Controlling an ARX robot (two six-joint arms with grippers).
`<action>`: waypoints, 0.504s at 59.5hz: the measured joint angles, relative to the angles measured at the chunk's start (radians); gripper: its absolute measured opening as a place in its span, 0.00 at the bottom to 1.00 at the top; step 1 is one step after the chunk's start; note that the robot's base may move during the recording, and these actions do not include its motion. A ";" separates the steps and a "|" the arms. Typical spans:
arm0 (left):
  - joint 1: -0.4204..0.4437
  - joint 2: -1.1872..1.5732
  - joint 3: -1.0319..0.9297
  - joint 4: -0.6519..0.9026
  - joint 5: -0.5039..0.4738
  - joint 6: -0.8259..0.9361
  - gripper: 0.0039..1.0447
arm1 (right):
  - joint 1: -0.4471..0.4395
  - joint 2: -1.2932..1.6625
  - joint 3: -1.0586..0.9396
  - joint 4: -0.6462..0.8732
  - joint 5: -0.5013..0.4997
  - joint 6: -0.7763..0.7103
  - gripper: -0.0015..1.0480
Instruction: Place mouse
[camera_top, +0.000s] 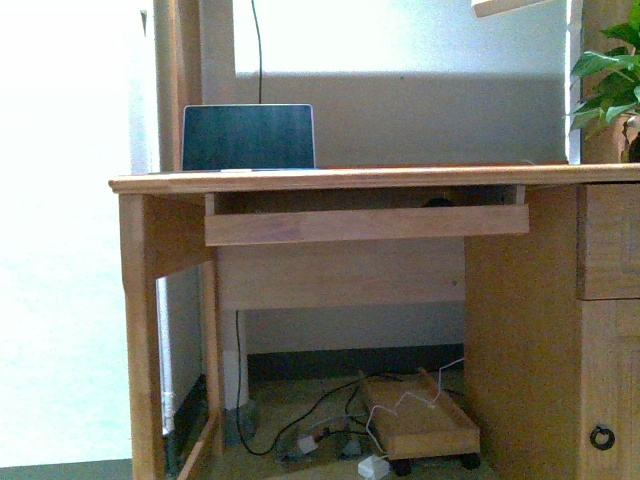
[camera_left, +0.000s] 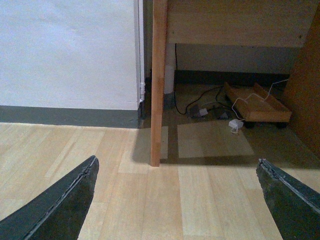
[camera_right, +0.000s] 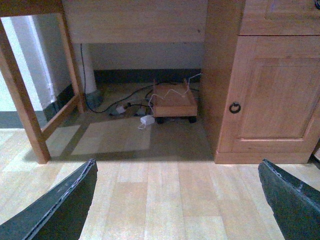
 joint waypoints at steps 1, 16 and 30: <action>0.000 0.000 0.000 0.000 0.000 0.000 0.93 | 0.000 0.000 0.000 0.000 0.000 0.000 0.93; 0.000 0.000 0.000 0.000 0.000 0.000 0.93 | 0.000 0.000 0.000 0.000 0.000 0.000 0.93; 0.000 0.000 0.000 0.000 0.000 0.000 0.93 | 0.000 0.000 0.000 0.000 0.000 0.000 0.93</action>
